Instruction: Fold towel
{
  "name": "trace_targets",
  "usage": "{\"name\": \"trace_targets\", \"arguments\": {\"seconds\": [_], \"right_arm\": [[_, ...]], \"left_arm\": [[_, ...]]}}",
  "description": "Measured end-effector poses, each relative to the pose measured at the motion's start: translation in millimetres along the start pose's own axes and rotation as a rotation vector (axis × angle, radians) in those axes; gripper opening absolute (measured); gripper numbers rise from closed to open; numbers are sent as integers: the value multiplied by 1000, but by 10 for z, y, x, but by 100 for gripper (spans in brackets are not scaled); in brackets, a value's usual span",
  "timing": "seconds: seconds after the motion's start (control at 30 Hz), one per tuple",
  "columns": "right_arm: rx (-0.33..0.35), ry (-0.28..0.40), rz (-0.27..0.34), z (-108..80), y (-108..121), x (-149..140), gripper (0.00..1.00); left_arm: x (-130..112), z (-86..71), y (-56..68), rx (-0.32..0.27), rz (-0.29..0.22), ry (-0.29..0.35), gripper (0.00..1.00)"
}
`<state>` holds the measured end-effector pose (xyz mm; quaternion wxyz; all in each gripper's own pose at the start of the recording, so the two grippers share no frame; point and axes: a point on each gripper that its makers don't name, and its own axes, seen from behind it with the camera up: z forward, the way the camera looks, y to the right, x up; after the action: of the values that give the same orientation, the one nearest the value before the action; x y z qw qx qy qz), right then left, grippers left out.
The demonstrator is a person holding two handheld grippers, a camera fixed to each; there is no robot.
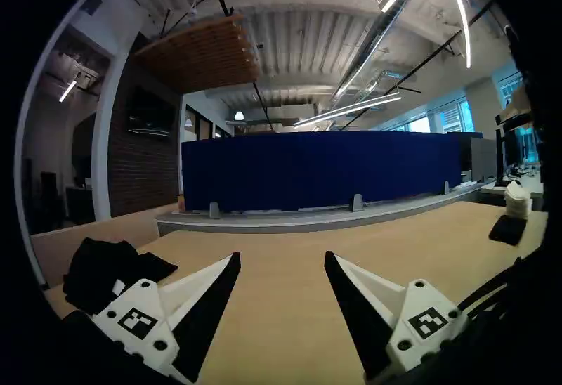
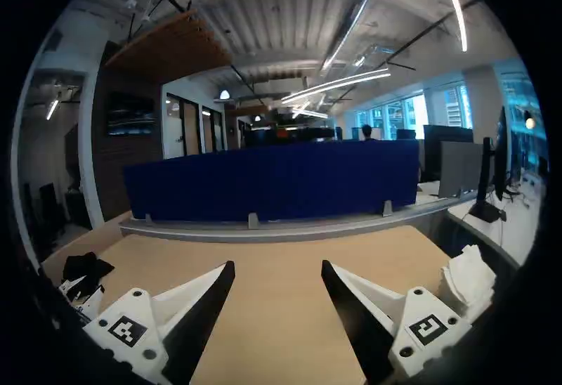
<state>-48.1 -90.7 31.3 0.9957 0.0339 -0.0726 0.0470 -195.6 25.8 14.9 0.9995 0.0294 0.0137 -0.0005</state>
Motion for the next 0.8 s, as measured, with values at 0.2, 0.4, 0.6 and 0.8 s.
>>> {"name": "trace_targets", "arguments": {"seconds": [0.2, 0.4, 0.6, 0.8], "right_arm": [[-2, 2, -4, 11, 15, 14, 95], [1, 5, -7, 12, 10, 28, 96], [4, 5, -7, 20, 18, 42, 96], [5, 17, -11, 28, 43, 84, 95]], "left_arm": [[-122, 13, -24, 3, 1, -14, 88], [-198, 37, -35, 1, -20, -24, 88], [-218, 65, -45, -2, -38, -29, 88], [-218, 66, -36, -9, -40, -29, 88]]}}
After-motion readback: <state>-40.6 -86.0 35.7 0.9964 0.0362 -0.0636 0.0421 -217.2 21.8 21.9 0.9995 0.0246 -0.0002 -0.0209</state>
